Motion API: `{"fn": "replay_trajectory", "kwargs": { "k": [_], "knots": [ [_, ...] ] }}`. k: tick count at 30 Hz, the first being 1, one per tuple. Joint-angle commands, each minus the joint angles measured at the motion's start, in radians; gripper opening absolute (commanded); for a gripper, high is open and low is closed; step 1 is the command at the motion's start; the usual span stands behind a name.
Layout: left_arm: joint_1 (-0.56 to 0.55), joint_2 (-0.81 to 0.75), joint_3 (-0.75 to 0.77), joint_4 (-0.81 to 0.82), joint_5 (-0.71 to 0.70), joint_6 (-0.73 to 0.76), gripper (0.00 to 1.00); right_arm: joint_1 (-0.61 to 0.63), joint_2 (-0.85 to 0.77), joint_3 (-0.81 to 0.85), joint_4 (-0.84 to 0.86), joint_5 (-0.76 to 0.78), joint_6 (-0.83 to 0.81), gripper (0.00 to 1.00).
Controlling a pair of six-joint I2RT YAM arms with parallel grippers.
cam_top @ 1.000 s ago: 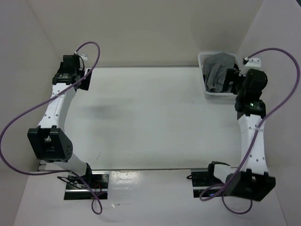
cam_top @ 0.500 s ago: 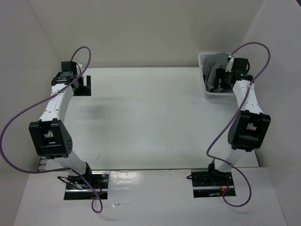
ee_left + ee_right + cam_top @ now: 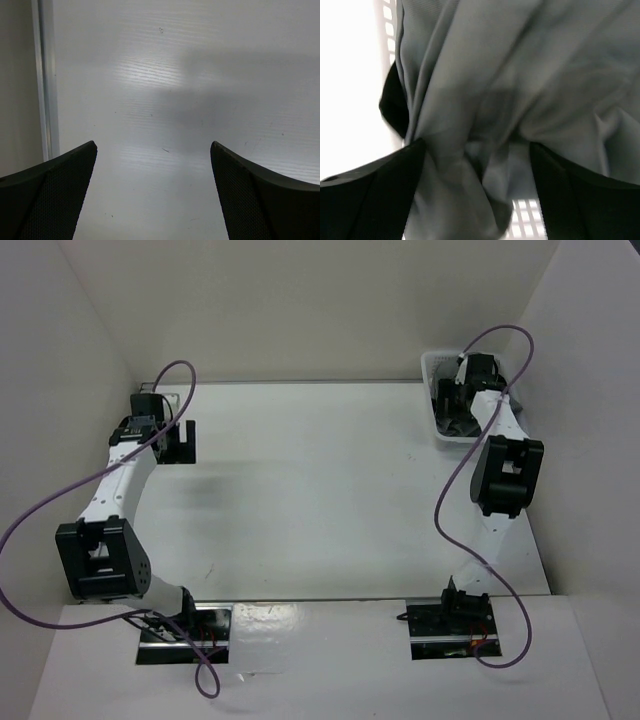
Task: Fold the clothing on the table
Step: Grab the skirt from the pile, then move the skirt to the center of the board
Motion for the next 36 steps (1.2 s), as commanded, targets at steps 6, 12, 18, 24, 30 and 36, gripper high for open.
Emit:
{"fn": "replay_trajectory", "kwargs": {
  "k": [6,12,18,24,30,36],
  "knots": [
    [0.006,-0.129,-0.044,0.013,-0.025,0.029,1.00,0.043,0.155,0.161,0.005,0.076,-0.016,0.21],
    [0.006,-0.176,-0.055,0.002,-0.035,0.038,1.00,0.025,0.040,0.253,-0.047,0.104,-0.037,0.00],
    [0.006,-0.201,-0.045,0.012,-0.035,0.049,1.00,0.011,-0.109,0.662,-0.257,0.090,-0.085,0.00],
    [0.024,-0.201,-0.035,0.012,-0.012,0.040,1.00,0.153,-0.308,0.612,-0.266,0.043,-0.143,0.00],
    [0.033,-0.233,-0.025,-0.018,0.008,0.040,1.00,0.412,-0.373,0.572,-0.315,-0.185,-0.164,0.00],
    [0.042,-0.304,-0.056,-0.041,-0.002,0.040,1.00,0.413,-0.335,0.738,-0.372,-0.479,-0.138,0.00]
  ]
}}
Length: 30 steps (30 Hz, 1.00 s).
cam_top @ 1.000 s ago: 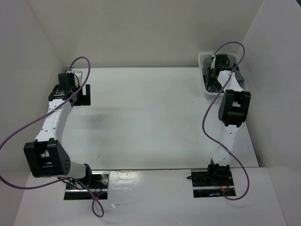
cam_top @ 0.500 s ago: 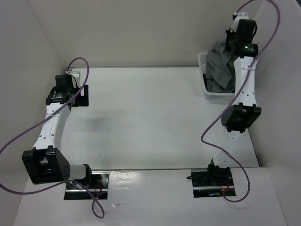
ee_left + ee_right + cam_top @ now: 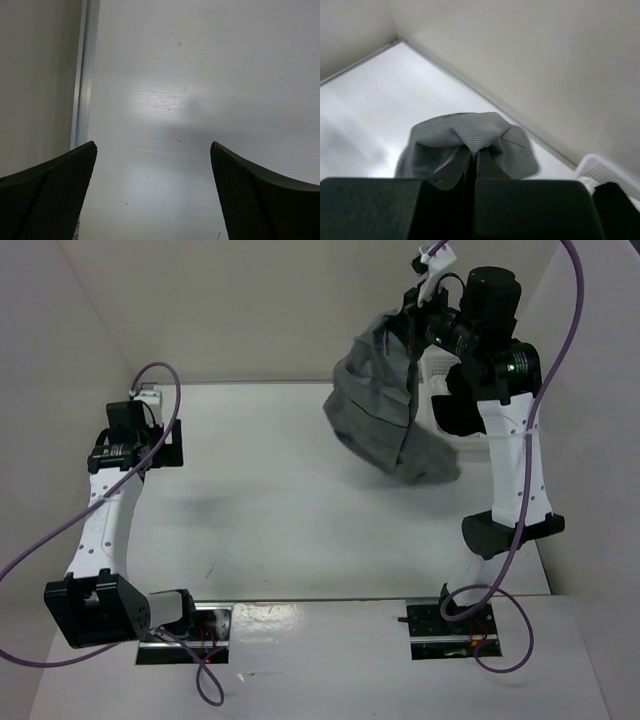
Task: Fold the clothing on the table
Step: Move the skirt to the center of the board
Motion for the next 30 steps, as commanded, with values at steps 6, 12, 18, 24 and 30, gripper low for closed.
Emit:
{"fn": "replay_trajectory", "kwargs": {
  "k": [6,12,18,24,30],
  "knots": [
    [0.041,-0.117,-0.050,-0.031,0.017,0.010,1.00,-0.183,0.086,0.097,-0.053,-0.300,0.038,0.00],
    [0.059,-0.163,-0.100,-0.040,0.051,0.010,1.00,-0.205,0.148,-0.108,-0.144,0.034,-0.114,0.59],
    [0.068,-0.183,-0.121,-0.040,0.075,0.010,1.00,-0.075,0.192,-0.514,-0.305,0.524,-0.310,0.73],
    [0.088,-0.192,-0.130,-0.049,0.129,0.019,1.00,0.057,0.069,-0.715,-0.127,0.487,-0.336,0.82],
    [0.146,-0.222,-0.130,-0.069,0.187,0.028,1.00,0.079,0.092,-0.695,0.105,0.258,-0.214,0.86]
  ]
}}
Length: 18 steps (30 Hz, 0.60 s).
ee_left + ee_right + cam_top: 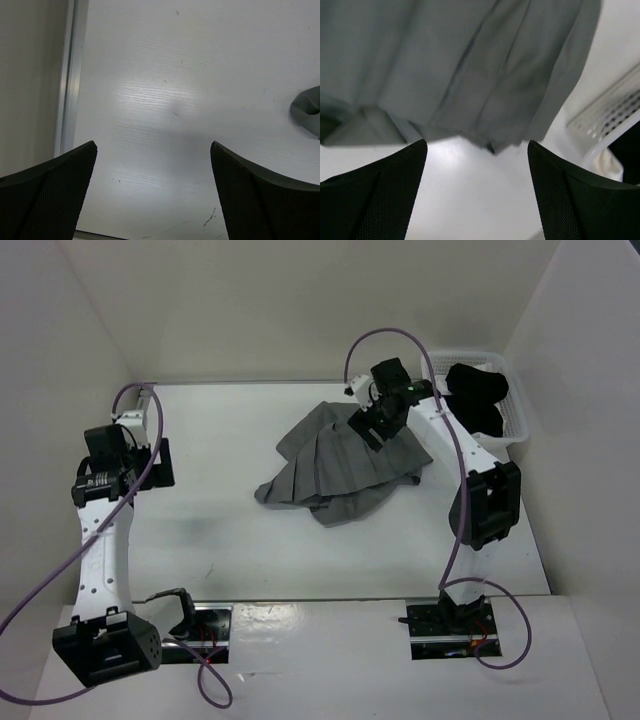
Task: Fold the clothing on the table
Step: Move the skirt to the center of the board, then flatten the skirt out
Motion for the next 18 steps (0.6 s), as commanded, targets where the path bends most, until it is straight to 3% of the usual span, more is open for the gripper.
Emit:
{"fn": "replay_trajectory", "kwargs": {
  "k": [1,11,17,18],
  "knots": [
    [0.052,-0.038,-0.008,-0.008,0.074,0.025,1.00,-0.013,-0.011,0.058,0.216,-0.114,0.101,0.86],
    [0.145,-0.078,-0.019,-0.008,0.121,0.025,1.00,0.007,0.354,0.256,0.200,-0.337,0.221,0.86],
    [0.175,-0.087,-0.028,-0.008,0.140,0.034,1.00,0.044,0.445,0.257,0.258,-0.257,0.221,0.86],
    [0.175,-0.087,-0.028,-0.008,0.140,0.034,1.00,0.044,0.445,0.257,0.272,-0.242,0.232,0.73]
  ]
}}
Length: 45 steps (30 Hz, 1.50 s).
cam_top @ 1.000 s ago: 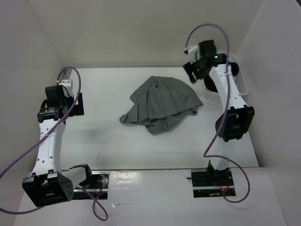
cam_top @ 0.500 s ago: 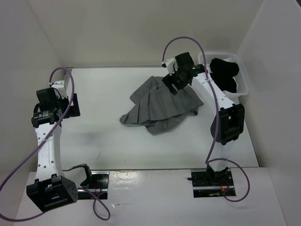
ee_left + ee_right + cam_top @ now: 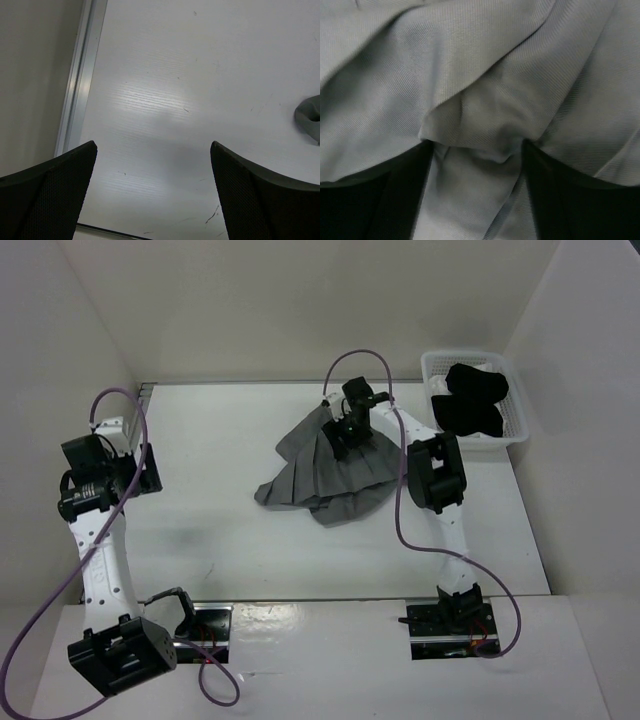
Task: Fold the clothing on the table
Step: Flatten the skirt out
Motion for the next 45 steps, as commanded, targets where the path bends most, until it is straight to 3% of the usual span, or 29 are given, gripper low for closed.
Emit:
{"fn": "replay_trajectory", "kwargs": {
  "k": [1,2,3,8,12,13,16,18,20,22,25,28,29,32,33,34,37,40,43,45],
  "knots": [
    [0.014,-0.023,-0.005,0.007,0.036,0.012,1.00,0.021,-0.019,0.037,0.081,0.027,0.038,0.56],
    [0.023,-0.023,-0.005,0.007,0.036,0.012,1.00,0.021,-0.019,0.037,0.091,0.044,0.053,0.32],
    [0.023,-0.023,-0.005,0.007,0.036,0.012,1.00,0.021,-0.019,0.052,0.091,0.078,0.053,0.00],
    [0.023,-0.023,-0.014,0.007,0.036,0.012,1.00,0.064,-0.153,0.148,-0.015,-0.041,0.024,0.00],
    [0.023,-0.023,-0.014,0.007,0.036,0.012,1.00,0.110,-0.290,0.265,-0.090,-0.262,-0.012,0.00],
    [0.023,-0.023,-0.014,0.007,0.036,0.012,1.00,0.110,-0.313,0.294,-0.103,-0.392,-0.012,0.00],
    [0.023,-0.023,-0.014,0.016,0.045,0.012,1.00,0.110,-0.341,0.475,-0.179,-0.627,-0.012,0.00],
    [0.023,-0.023,-0.014,0.016,0.045,0.012,1.00,0.110,-0.341,0.683,-0.272,-0.724,-0.012,0.00],
    [0.023,-0.023,-0.014,0.016,0.054,0.012,1.00,0.110,-0.322,0.829,-0.296,-0.804,0.004,0.00],
    [0.023,-0.023,-0.014,0.016,0.054,0.021,1.00,0.086,-0.337,0.840,-0.311,-0.784,0.002,0.00],
    [0.023,-0.023,-0.014,0.016,0.054,0.021,1.00,0.040,-0.379,0.753,-0.299,-0.671,-0.016,0.00],
    [0.023,-0.032,-0.014,0.016,0.064,0.021,1.00,-0.080,-0.443,0.462,-0.189,-0.556,0.017,0.00],
    [0.023,-0.032,-0.014,0.016,0.064,0.021,1.00,-0.109,-0.497,0.288,-0.091,-0.527,0.028,0.00],
    [0.023,-0.032,-0.023,0.016,0.073,0.021,1.00,-0.184,-0.569,0.015,0.029,-0.326,0.028,0.00],
    [0.023,-0.032,-0.023,0.016,0.073,0.021,1.00,-0.185,-0.581,-0.047,0.057,-0.254,0.028,0.10],
    [0.023,-0.032,-0.023,0.016,0.073,0.021,1.00,-0.175,-0.591,-0.154,0.092,-0.095,0.028,0.34],
    [0.023,-0.032,-0.023,0.016,0.082,0.021,1.00,-0.163,-0.574,-0.305,0.117,0.166,0.018,0.85],
    [0.023,-0.032,-0.023,0.016,0.091,0.030,1.00,-0.145,-0.516,-0.361,0.117,0.389,0.018,0.94],
    [0.023,-0.032,-0.023,0.016,0.100,0.030,1.00,-0.122,-0.503,-0.373,0.101,0.506,0.018,0.95],
    [0.023,-0.032,-0.023,0.016,0.100,0.030,1.00,-0.088,-0.540,-0.373,0.101,0.491,0.018,0.95]
  ]
}}
